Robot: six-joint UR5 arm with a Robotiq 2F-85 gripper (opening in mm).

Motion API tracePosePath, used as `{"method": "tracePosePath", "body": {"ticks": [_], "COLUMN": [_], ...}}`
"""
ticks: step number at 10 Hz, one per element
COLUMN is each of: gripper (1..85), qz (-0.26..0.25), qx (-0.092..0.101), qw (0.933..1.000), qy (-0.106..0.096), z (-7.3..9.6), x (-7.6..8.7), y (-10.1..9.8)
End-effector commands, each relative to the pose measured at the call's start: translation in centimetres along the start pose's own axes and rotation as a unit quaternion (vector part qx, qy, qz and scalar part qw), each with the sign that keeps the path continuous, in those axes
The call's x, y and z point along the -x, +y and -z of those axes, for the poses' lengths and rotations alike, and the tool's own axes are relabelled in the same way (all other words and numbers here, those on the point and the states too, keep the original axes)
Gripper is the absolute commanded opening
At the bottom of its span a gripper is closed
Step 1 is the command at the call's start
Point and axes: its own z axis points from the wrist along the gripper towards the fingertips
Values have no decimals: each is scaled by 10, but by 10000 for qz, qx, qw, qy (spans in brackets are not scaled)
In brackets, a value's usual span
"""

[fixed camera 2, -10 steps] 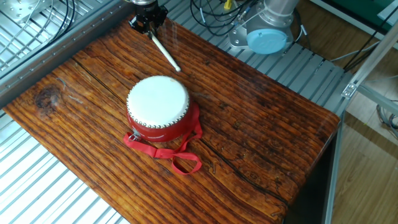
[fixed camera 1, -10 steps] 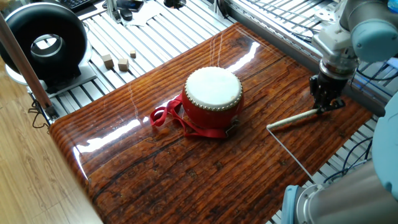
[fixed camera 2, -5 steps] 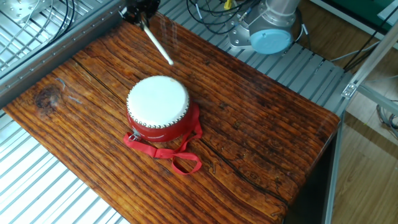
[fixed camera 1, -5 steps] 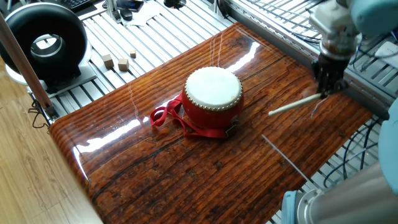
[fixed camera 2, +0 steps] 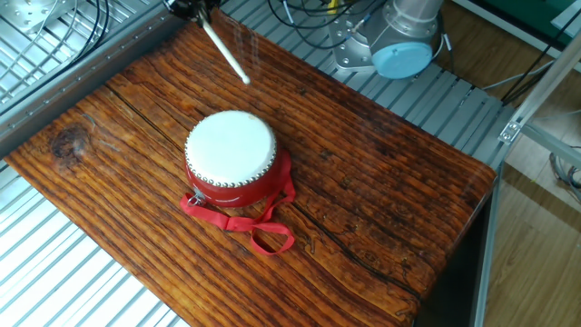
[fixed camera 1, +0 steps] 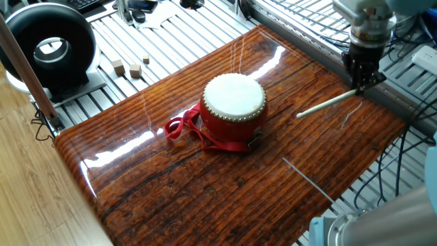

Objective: Play the drum

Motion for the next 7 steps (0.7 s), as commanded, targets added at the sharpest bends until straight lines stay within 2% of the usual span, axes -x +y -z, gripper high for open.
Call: {"method": "tracePosePath", "body": {"ticks": [1,3,4,6,7], "gripper": [10,10,10,10,10], "qz": [19,-45,-72,-155,-153], "qx": [99,126,92,114,83], "qw": [9999,9999,9999,9996,9996], "qy": [38,-64,-12,-188,-215], "z": [17,24,30,34,35], "x": [8,26,34,56,59], "y": [5,9,10,16,17]}}
